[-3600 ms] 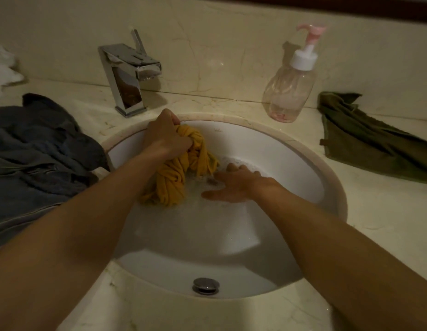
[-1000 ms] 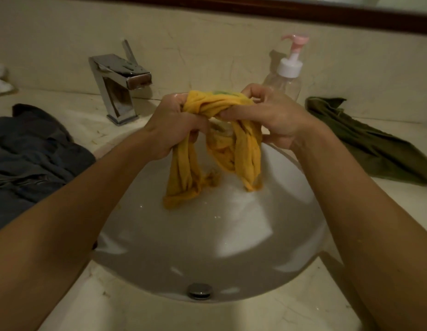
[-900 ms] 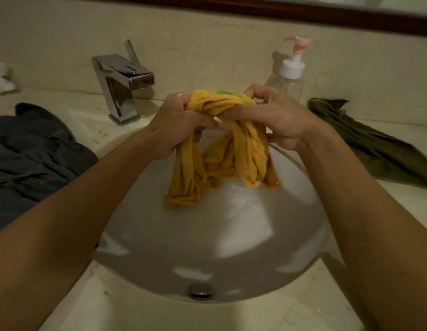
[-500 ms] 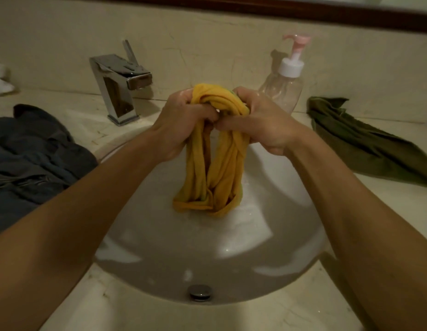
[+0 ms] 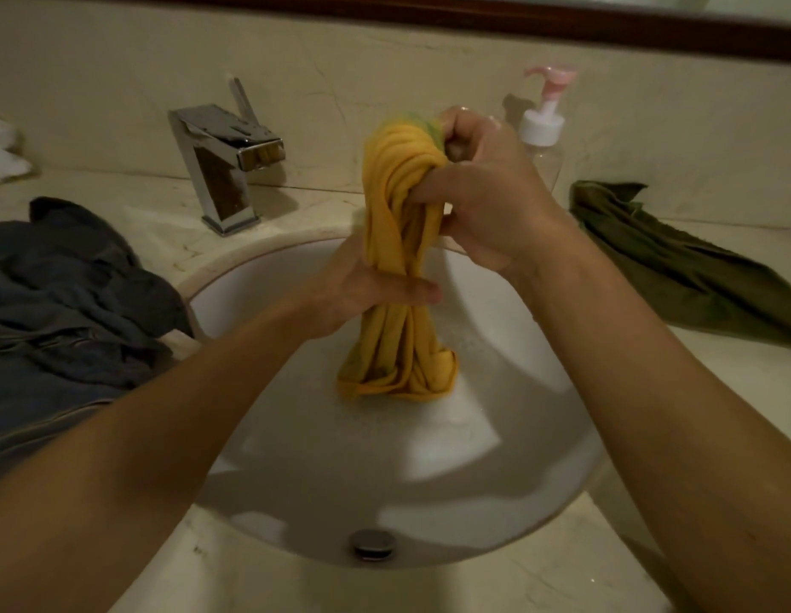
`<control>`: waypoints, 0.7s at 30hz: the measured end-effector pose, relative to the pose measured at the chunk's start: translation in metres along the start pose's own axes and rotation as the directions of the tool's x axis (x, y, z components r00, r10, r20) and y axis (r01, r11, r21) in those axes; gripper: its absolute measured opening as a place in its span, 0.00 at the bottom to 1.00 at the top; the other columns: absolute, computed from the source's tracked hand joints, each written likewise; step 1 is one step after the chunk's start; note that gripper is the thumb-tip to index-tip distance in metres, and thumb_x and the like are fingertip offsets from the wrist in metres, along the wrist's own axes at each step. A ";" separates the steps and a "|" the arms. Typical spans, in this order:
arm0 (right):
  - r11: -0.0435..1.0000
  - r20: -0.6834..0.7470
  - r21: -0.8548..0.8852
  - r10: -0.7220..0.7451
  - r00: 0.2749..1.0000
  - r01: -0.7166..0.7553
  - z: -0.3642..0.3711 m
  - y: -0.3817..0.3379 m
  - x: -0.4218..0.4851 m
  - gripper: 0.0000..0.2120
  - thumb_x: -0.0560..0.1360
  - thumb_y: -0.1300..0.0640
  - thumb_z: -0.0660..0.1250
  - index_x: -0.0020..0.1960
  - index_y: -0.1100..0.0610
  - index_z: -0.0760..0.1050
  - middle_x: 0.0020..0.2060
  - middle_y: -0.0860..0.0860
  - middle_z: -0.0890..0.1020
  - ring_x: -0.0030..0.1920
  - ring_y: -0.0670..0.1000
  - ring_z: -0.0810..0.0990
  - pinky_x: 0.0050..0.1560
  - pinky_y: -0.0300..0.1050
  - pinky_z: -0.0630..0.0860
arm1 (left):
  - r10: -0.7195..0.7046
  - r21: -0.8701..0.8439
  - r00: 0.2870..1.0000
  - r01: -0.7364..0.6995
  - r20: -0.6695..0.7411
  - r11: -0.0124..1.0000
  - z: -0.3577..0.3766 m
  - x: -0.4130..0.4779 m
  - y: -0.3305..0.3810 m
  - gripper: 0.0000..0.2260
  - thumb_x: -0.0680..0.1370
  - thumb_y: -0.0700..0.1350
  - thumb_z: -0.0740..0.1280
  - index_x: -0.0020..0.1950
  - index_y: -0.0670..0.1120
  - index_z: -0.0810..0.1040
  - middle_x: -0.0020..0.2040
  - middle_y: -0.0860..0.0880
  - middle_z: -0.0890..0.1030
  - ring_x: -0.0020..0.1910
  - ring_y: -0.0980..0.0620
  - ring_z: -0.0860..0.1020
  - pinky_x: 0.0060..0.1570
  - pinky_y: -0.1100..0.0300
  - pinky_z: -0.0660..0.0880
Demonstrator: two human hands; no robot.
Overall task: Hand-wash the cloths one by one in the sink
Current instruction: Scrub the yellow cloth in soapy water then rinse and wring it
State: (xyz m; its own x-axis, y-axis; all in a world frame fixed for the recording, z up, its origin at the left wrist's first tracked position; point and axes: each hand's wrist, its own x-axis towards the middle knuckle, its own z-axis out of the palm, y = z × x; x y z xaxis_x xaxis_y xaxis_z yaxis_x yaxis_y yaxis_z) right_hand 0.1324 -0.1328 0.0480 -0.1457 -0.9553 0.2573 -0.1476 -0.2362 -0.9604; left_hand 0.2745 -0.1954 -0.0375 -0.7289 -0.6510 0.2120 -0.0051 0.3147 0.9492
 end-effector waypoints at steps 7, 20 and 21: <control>0.931 -0.090 0.365 0.053 0.994 -0.017 0.006 -0.021 -0.006 0.15 0.71 0.77 0.63 0.53 0.64 0.71 0.44 0.61 0.76 0.46 0.63 0.79 0.51 0.66 0.80 | -0.152 0.019 0.988 0.152 -0.006 0.988 0.007 0.001 -0.011 0.28 0.66 0.50 0.82 0.64 0.53 0.79 0.62 0.51 0.82 0.62 0.54 0.80 0.61 0.52 0.78; 0.777 0.020 -0.552 0.373 0.928 -0.301 -0.091 0.010 -0.010 0.42 0.70 0.63 0.79 0.78 0.50 0.63 0.62 0.52 0.79 0.60 0.55 0.80 0.47 0.47 0.80 | -0.171 -0.071 0.963 0.160 -0.207 0.985 -0.028 0.006 0.010 0.31 0.58 0.26 0.79 0.57 0.46 0.79 0.50 0.47 0.85 0.48 0.48 0.84 0.44 0.51 0.83; 0.735 0.069 -0.611 0.419 0.906 -0.293 -0.089 0.014 -0.010 0.50 0.68 0.60 0.81 0.81 0.45 0.57 0.65 0.51 0.76 0.62 0.55 0.79 0.46 0.43 0.80 | -0.156 -0.073 0.964 0.143 -0.216 0.987 -0.029 0.005 0.012 0.33 0.56 0.26 0.79 0.57 0.46 0.78 0.50 0.47 0.84 0.47 0.49 0.84 0.44 0.51 0.83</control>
State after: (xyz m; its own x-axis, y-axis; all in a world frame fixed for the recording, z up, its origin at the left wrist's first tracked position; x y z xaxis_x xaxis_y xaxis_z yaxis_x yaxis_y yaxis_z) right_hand 0.0453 -0.1105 0.0418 -0.1257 -0.9763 -0.1764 -0.6636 0.2149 -0.7165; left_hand 0.2906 -0.2154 -0.0181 -0.5539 -0.8257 0.1067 -0.0598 0.1672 0.9841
